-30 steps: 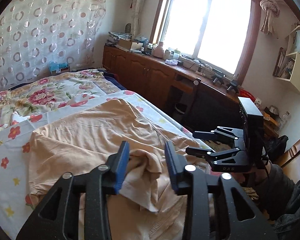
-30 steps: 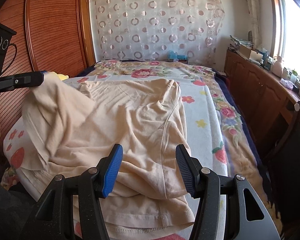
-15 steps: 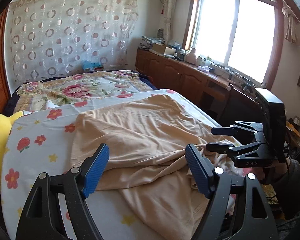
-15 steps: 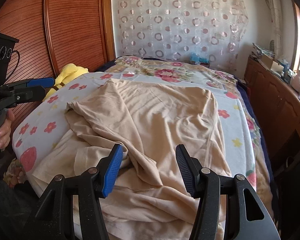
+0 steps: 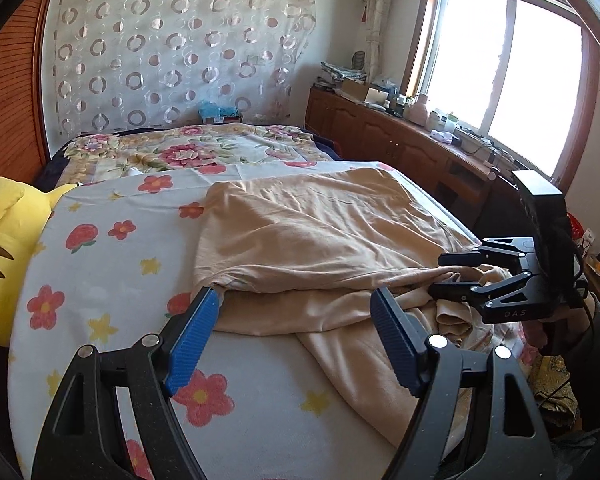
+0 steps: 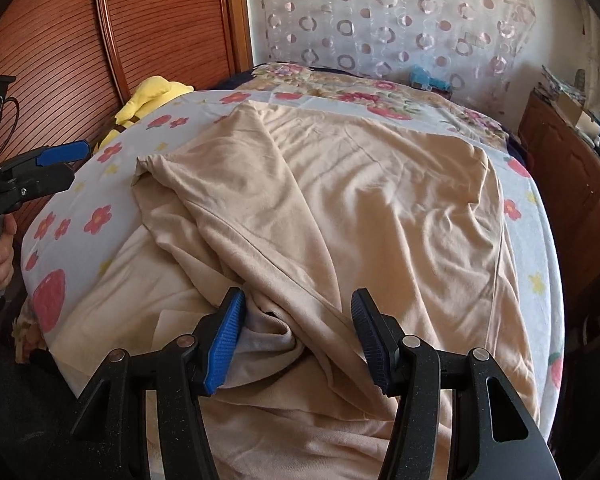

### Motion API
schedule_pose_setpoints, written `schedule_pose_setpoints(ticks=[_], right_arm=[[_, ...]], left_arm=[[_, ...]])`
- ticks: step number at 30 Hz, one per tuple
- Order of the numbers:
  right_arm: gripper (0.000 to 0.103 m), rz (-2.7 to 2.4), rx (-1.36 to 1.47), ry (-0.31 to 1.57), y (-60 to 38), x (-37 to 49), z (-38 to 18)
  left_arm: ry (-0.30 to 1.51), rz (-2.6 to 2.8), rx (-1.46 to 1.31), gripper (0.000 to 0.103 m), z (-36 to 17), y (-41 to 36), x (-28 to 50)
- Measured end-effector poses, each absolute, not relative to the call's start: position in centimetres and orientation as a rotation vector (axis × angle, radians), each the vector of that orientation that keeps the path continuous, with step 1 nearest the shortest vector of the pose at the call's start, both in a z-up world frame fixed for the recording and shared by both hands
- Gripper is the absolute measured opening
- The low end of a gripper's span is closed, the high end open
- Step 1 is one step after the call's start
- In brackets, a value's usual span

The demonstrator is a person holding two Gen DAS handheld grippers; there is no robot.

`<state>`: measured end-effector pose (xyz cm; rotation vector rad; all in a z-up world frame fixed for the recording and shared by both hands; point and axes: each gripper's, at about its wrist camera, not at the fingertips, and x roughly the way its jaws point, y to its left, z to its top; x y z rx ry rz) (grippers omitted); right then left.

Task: Fold small clothes
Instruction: 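Move both open tools over the shirt, then grasp the shirt edge with the right tool and lift it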

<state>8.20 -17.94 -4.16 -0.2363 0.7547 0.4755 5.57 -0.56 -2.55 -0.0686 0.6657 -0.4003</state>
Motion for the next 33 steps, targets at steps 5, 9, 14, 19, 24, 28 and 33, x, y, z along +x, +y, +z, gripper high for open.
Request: schedule_pose_setpoints(ticks=[5, 9, 14, 19, 24, 28, 33], right_arm=[[0.039, 0.506, -0.273, 0.764, -17.5, 8.1, -4.3], [0.011, 0.558, -0.295, 0.743, -17.0, 6.6, -3.9], [0.009, 0.568, -0.260, 0.634, -17.9, 4.7, -1.3], [0.009, 0.536, -0.215, 0.570, -20.5, 2.5, 1.6], [0.009, 0.460, -0.217, 0.538, -23.8, -0.3, 2.5], [0.009, 0.391, -0.210, 0.574, -26.2, -1.5, 1.8], [0.009, 0.306, -0.221, 0.656, -28.0, -1.4, -0.9]], left_arm=[[0.667, -0.401, -0.073, 0.079, -2.8, -0.3, 5.5], [0.665, -0.402, -0.075, 0.079, -2.8, -0.3, 5.5], [0.655, -0.402, -0.082, 0.079, -2.7, -0.2, 5.2], [0.636, -0.412, -0.076, 0.079, -2.2, -0.3, 4.6], [0.616, -0.432, -0.073, 0.079, -1.8, -0.8, 4.3], [0.609, -0.444, -0.064, 0.079, -1.7, -1.5, 4.2], [0.607, -0.450, -0.054, 0.079, -1.7, -2.1, 4.0]])
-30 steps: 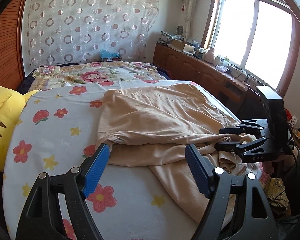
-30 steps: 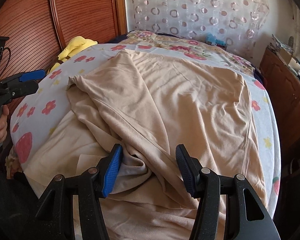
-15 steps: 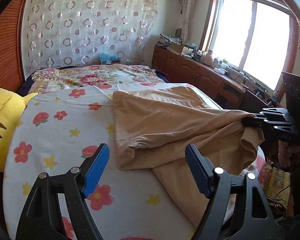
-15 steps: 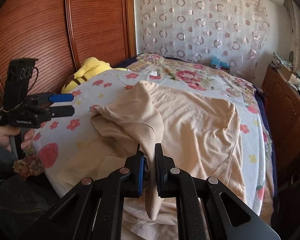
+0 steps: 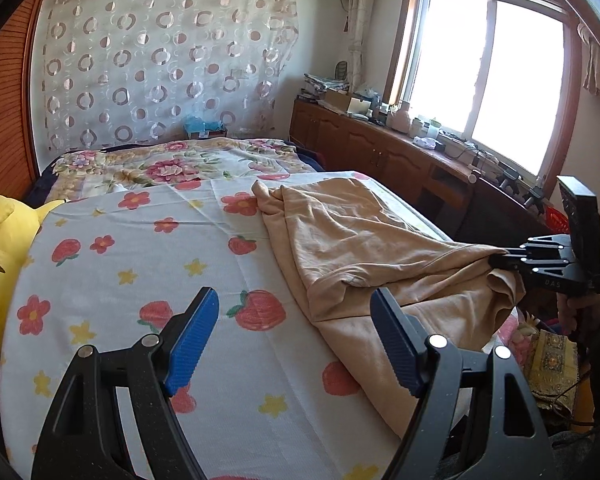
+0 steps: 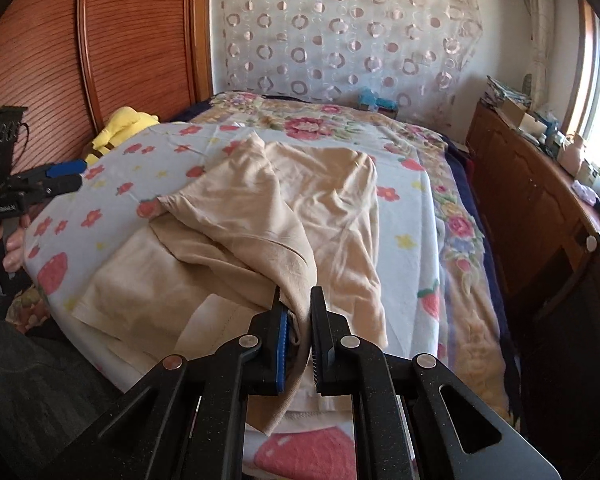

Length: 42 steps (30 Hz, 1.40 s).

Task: Fold small clothes
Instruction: 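Grasp the shirt edge with the right tool and lift it, then carry the held shirt edge with the right tool and fold it over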

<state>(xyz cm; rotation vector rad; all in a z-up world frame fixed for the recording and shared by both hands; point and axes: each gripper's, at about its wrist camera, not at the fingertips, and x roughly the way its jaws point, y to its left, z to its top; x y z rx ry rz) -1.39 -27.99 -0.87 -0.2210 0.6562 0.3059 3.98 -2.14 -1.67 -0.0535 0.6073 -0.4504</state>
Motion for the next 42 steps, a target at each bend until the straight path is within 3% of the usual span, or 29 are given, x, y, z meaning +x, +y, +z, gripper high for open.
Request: schedule_pose_setpoints(ticks=[6, 10, 25, 42], right_arm=[[0.021, 0.232, -0.222, 0.666, -27.9, -0.9, -2.2], [0.048, 0.206, -0.208, 0.602, -27.7, -1.0, -0.7], [0.051, 0.402, -0.234, 0.586, -21.8, 2.6, -1.3], [0.051, 0.635, -0.359, 0.732, -12.3, 10.5, -4.7]], left_arm=[[0.614, -0.451, -0.030, 0.079, -1.7, -2.8, 3.7], [0.609, -0.444, -0.021, 0.079, -1.6, -2.9, 3.5], [0.617, -0.417, -0.031, 0.079, -2.2, -2.0, 3.3], [0.620, -0.391, -0.061, 0.079, -2.6, -0.6, 3.3]])
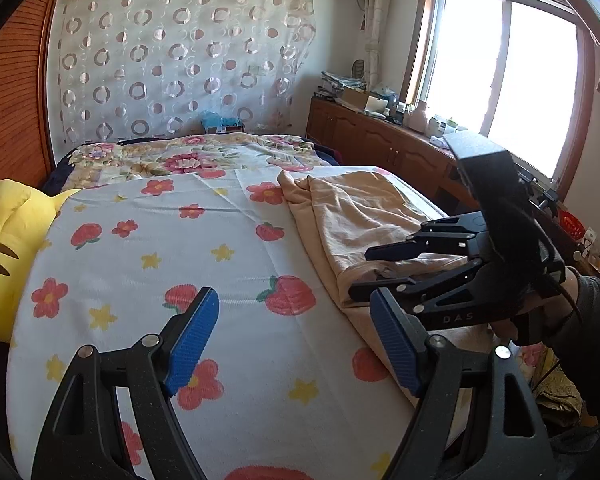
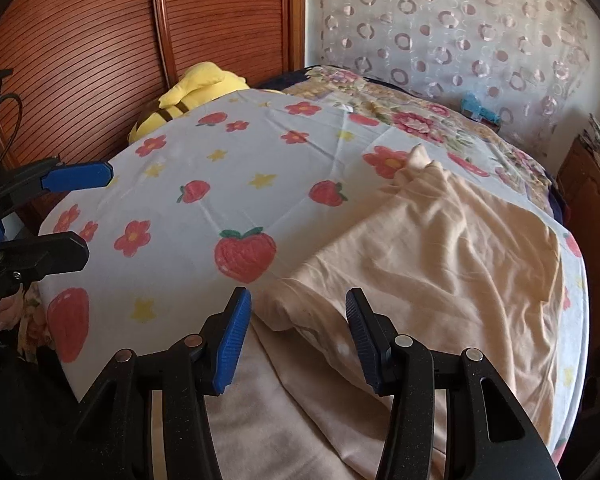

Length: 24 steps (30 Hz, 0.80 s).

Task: Fold small clothes
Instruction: 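Carry the held shirt edge with the right tool and fold it over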

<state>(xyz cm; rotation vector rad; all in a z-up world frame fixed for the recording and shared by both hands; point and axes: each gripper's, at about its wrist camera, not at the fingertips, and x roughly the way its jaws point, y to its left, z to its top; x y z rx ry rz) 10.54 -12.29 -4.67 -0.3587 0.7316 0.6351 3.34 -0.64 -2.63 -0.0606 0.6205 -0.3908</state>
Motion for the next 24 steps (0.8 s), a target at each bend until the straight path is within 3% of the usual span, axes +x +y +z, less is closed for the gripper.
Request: schedule_pose_setpoints(ticks=[8, 10, 11, 24], right_arm=[[0.049, 0.644, -0.448, 0.797, -10.4, 12.3, -6.2], [0.016, 0.653, -0.420, 0.797, -10.9, 12.8, -5.8], [0.011, 0.658, -0.414, 0.797, -11.1, 13.1, -5.6], [0.006, 0.332, -0.405, 0.588, -19.7, 17.6, 3.0]], left_arm=[[0.622, -0.390, -0.065, 0.079, -2.8, -0.5, 3.3], [0.623, -0.390, -0.065, 0.079, -2.8, -0.5, 3.3], [0.625, -0.390, -0.066, 0.079, -2.8, -0.5, 3.4], [0.635, -0.401, -0.060, 0.079, -3.3, -0.9, 3.3]])
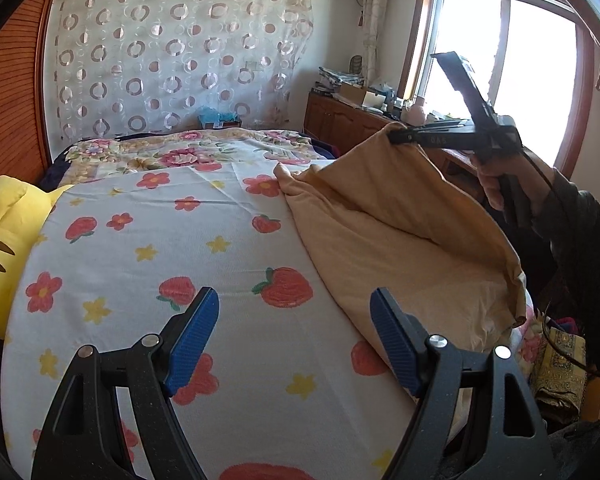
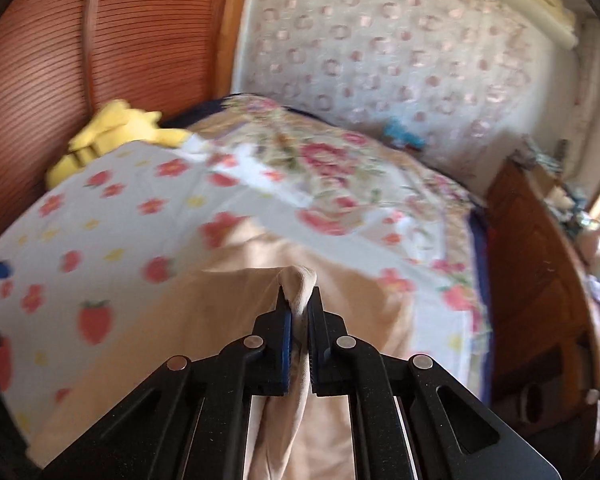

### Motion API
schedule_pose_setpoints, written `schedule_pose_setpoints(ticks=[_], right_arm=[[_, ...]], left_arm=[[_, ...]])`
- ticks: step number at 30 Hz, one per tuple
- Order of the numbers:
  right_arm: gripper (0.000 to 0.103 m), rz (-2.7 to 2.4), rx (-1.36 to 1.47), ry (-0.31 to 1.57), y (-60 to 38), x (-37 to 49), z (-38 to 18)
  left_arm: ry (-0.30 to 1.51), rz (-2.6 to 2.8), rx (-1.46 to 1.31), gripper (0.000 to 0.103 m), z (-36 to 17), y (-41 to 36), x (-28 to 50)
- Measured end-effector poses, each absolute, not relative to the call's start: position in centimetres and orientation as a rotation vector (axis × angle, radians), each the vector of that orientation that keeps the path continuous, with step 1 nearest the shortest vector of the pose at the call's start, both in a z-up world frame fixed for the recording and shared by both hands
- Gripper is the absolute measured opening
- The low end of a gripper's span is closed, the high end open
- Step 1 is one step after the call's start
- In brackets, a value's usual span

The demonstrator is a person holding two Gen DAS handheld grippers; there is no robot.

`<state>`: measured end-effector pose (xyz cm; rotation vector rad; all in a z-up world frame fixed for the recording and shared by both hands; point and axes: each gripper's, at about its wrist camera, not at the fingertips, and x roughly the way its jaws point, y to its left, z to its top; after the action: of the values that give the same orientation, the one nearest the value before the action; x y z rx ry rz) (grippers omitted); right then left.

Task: Fold small clothes
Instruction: 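Carry the held shirt edge with the right tool and fold it over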

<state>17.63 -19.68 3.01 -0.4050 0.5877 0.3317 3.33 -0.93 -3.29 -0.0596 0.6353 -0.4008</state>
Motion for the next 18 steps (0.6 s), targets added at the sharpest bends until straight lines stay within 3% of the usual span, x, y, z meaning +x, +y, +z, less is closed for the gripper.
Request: schedule_pose_setpoints(ticks=[6, 13, 18], right_arm=[[0.006, 0.052, -0.394, 0.601, -23.4, 22.0, 2.2], [0.006, 0.056, -0.367, 0.672, -23.0, 24.0, -1.3], [0.006, 0.067, -0.343, 0.682, -25.2, 26.0, -0.3]], left_arm=[[0.647, -0.404, -0.055, 0.079, -3.7, -1.3, 3.4], [0.658, -0.410, -0.038, 0.079, -3.9, -2.0, 4.8], [0.671, -0.435, 0.001, 0.079, -3.3, -3.9, 8.8]])
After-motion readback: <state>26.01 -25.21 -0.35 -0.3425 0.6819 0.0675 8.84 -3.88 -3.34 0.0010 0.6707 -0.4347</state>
